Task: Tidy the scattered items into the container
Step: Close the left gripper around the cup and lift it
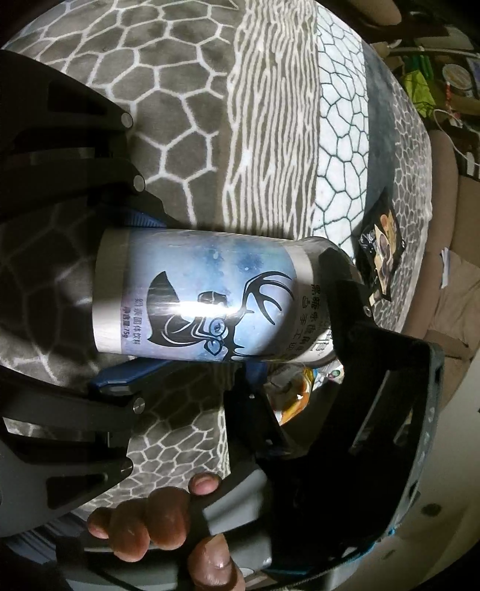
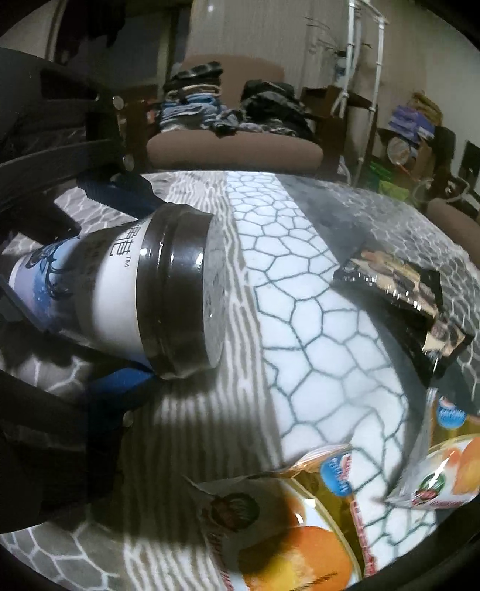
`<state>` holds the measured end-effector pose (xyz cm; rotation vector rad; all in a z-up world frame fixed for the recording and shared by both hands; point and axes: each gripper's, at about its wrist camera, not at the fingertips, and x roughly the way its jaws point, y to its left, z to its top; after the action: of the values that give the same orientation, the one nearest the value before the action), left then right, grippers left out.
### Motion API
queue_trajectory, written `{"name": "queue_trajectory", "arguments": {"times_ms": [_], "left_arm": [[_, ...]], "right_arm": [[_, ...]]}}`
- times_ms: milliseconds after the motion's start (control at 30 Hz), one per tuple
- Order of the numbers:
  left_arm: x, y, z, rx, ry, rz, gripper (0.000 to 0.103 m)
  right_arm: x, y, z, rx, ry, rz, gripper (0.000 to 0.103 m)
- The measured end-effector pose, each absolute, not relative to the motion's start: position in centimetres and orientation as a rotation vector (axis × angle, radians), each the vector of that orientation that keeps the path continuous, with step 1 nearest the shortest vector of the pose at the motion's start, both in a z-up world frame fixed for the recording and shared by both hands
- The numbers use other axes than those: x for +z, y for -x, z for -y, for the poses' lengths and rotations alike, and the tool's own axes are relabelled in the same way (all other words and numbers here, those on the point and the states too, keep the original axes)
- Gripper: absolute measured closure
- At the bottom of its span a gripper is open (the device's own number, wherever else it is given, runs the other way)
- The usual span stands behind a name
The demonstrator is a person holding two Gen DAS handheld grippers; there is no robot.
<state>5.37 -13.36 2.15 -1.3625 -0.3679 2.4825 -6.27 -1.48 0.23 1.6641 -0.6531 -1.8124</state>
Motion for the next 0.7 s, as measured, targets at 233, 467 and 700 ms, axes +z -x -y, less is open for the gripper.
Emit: {"name": "queue_trajectory", "arguments": {"times_ms": [233, 467, 700], "left_arm": [[4.1, -5.9, 12.2, 2.514, 1.308, 0.288, 0.045], [6.7, -5.8, 10.2, 2.524, 1.246, 0.231, 0.045], [11.0, -5.8, 7.4, 2.533, 1.171, 0.116, 0.045]], "right_arm": [[2.4, 5.7, 0.0, -1.805, -1.599, 0.677, 0.027], [5.3, 5.5, -2.4, -1.832, -1.54, 0.714, 0.027], [9.7, 5.4, -5.6, -1.848, -1.462, 0.764, 0.027]]}}
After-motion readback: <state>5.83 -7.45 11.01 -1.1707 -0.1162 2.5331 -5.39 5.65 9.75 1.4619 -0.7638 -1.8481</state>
